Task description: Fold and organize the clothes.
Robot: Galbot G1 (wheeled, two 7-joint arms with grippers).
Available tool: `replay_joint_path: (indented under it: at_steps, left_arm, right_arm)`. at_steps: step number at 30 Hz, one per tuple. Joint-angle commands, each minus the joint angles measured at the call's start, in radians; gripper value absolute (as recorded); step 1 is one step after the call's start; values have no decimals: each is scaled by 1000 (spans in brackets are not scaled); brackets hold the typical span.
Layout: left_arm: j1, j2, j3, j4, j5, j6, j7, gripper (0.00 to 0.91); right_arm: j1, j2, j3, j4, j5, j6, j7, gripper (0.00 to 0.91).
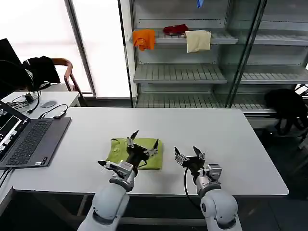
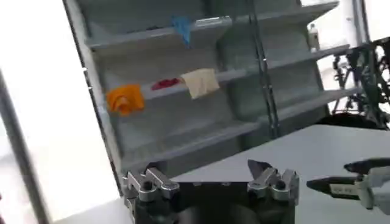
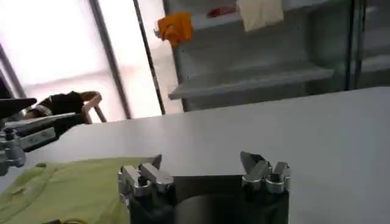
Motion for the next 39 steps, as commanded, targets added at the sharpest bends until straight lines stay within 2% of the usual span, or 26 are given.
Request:
replay_joint_path:
  at_steps: [1,6,12,13,14,15,16,17,18,29,39]
  left_arm:
    - [66,17,-179,-71,-114,15,-24,907]
    - [94,4,-181,-104,-113,12,-23,907]
    - [108,-18,-171,-91,-110,12,-24,907]
    - [111,-22,-168,-87,-108,12,-25,907]
    - [114,-26,-166,-80,-107,11,-25,907]
    - [116,-32,-164,-72,-107,11,-25,907]
    - [119,-36,-163,-67,-108,11,-25,907]
    - [120,-39,-162,-62,-108,12,-25,907]
    - [120,-39,-162,-60,-109,11,-25,907]
    - [121,-29,-198,-42,-129,12,-24,907]
    - [120,-28,-214,-25,-148,13,-27,907]
  right_arm:
    - [111,31,-96,-159,273,-27,63,907]
    - [174,48,-114,-231,327,-27,97,907]
    - [213,53,-116,-296,320,-26,71,907]
    - [219,54,-116,-309,318,-26,66,766]
    - [222,55,-116,-316,316,-26,65,534]
    - [225,56,-118,-324,310,-26,62,383]
    - [229,58,-121,-335,303,-26,57,141]
    - [231,58,-122,-338,299,-26,55,50]
    - [232,61,-124,-345,293,-26,52,0]
    - [245,73,-122,-382,276,-24,46,0]
    - [220,47,-93,-319,269,-25,72,0]
